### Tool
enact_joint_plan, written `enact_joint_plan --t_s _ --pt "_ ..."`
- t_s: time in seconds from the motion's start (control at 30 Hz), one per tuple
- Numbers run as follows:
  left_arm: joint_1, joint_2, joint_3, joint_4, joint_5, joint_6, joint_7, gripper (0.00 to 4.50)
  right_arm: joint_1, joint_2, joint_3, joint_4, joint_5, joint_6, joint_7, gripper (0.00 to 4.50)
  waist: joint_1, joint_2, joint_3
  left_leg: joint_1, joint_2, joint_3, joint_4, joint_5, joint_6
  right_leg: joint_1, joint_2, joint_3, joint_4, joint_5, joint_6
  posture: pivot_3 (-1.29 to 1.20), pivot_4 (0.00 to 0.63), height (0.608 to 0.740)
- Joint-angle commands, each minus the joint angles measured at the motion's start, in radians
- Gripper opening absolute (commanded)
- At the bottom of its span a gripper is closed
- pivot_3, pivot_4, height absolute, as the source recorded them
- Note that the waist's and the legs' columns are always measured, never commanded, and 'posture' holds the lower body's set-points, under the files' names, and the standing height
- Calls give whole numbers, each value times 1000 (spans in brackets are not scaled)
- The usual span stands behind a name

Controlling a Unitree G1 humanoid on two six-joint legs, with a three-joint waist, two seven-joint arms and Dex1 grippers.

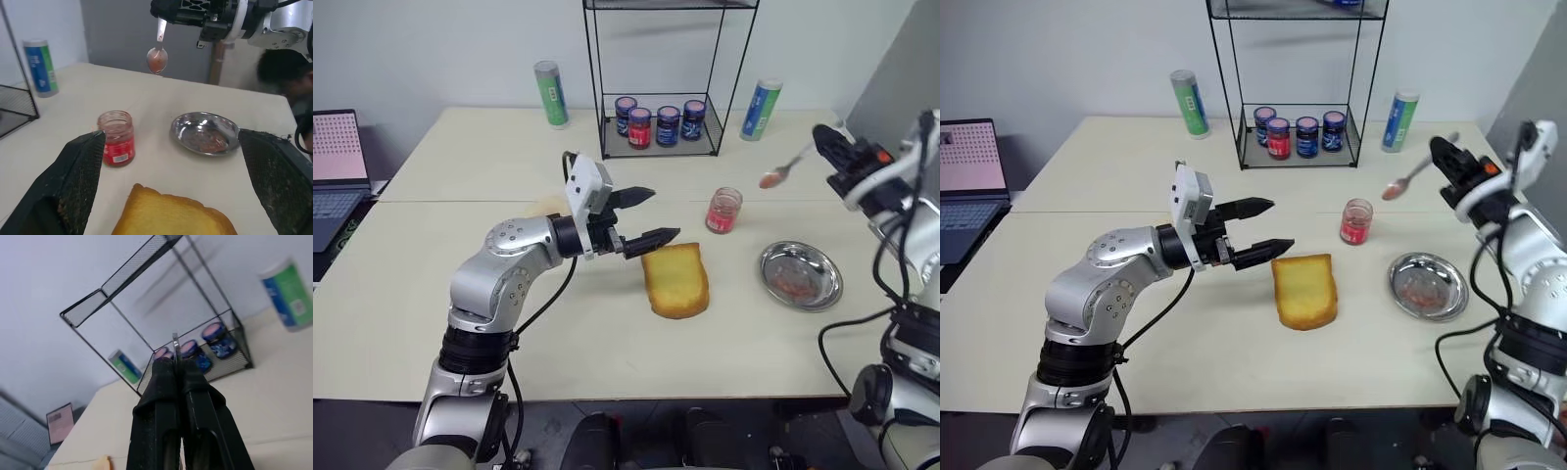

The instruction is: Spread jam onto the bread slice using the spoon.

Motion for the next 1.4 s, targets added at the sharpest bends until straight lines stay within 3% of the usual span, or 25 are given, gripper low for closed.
enact_joint_plan --t_s 0.03,0.43,0.83,1.13,1.4 --pt "-2 -25 4 -4 26 -51 57 4500 -64 7 130 73 -184 -117 78 19 3 0 0 -1 0 0 0 0 0 0 0 0 -1 0 -1 0 150 740" --pt "40 -28 -30 -73 49 -59 106 4500 -81 40 271 240 -495 -355 240 19 7 0 0 -6 0 1 0 0 0 -5 -2 0 -3 1 0 0 150 740" --pt "19 -7 -42 -60 68 -65 97 4500 -16 83 505 295 -855 -679 345 19 -4 0 0 -5 0 0 0 0 0 -5 -2 -1 -1 1 0 0 150 740" --pt "30 1 -42 -72 69 -61 103 4500 19 83 527 408 -1008 -869 332 19 -4 0 0 -5 0 0 0 0 0 -5 -2 0 -1 1 0 0 150 740" --pt "34 -1 -45 -74 72 -63 107 4500 28 116 539 525 -1080 -910 312 19 -5 0 0 -5 0 1 0 0 -1 -5 -2 0 0 1 -1 0 150 740"
